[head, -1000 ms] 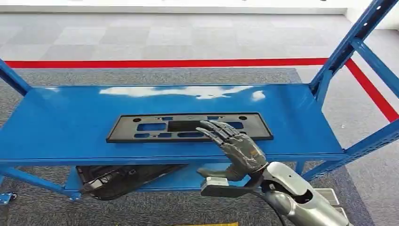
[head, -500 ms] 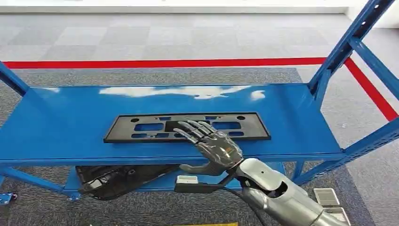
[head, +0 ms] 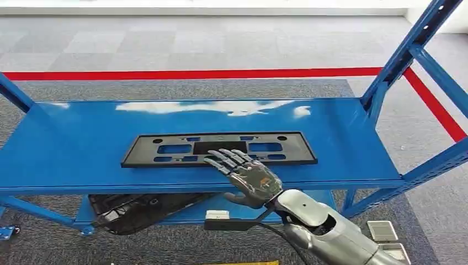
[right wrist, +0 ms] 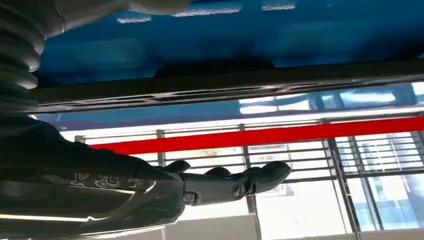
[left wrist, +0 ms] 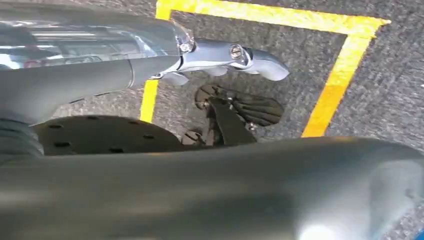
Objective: Take the parts from the cabinet and place them on the table.
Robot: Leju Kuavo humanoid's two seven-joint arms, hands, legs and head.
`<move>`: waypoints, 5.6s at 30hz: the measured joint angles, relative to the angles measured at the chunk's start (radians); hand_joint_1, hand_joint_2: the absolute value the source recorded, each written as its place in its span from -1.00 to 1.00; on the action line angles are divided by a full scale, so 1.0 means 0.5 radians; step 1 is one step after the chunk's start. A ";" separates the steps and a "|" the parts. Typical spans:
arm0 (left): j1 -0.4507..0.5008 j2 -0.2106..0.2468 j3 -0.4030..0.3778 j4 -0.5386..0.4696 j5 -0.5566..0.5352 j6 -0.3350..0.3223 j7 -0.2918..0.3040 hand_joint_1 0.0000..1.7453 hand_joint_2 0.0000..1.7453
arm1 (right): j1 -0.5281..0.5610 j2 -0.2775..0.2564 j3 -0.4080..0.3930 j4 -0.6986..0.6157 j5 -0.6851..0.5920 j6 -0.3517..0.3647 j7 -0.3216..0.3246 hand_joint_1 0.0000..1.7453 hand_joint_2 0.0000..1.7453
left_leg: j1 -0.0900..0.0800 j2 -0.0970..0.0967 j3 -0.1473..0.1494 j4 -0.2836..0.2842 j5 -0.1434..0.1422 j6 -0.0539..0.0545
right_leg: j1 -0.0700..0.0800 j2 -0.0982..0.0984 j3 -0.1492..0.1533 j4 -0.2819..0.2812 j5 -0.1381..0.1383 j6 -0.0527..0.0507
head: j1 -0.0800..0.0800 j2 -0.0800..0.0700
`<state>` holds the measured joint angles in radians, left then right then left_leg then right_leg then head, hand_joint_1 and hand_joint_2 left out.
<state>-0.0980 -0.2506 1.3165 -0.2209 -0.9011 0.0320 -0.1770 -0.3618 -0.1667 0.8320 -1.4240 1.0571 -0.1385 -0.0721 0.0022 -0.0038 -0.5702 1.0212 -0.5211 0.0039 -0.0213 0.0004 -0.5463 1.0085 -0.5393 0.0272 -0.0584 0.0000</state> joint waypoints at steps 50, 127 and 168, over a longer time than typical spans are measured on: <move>-0.002 0.001 -0.058 0.000 -0.105 -0.016 -0.043 -1.00 -1.00 | -0.197 0.219 -0.468 0.820 0.719 -0.443 0.301 1.00 1.00 | 0.000 0.000 0.000 0.000 0.000 0.000 | 0.000 0.000 0.000 0.000 0.000 0.000 | 0.000 0.000; 0.054 0.055 -0.078 0.000 -0.115 0.024 -0.652 -1.00 1.00 | 0.920 -0.259 -0.705 -1.231 -1.814 0.546 -0.717 1.00 1.00 | -0.007 -0.001 -0.002 0.006 -0.007 0.006 | -0.009 -0.001 -0.001 -0.005 0.000 0.006 | 0.000 0.000; 0.047 0.137 -0.188 0.000 -0.212 0.050 -0.582 -1.00 1.00 | 0.729 -0.302 -0.698 -0.878 -1.736 0.601 -0.640 1.00 1.00 | -0.027 0.019 0.149 -0.120 -0.014 0.080 | 0.008 -0.008 -0.235 0.364 -0.207 0.001 | 0.003 0.000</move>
<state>-0.0747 -0.1820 1.2226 -0.2209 -1.0071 0.0568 -0.4680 0.0030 -0.3178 0.4830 -1.8631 0.1892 0.1621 -0.3922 -0.0111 0.0055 -0.4959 0.9613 -0.5280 0.0437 -0.0174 -0.0035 -0.6636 1.1907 -0.6427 0.0274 -0.0568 0.0000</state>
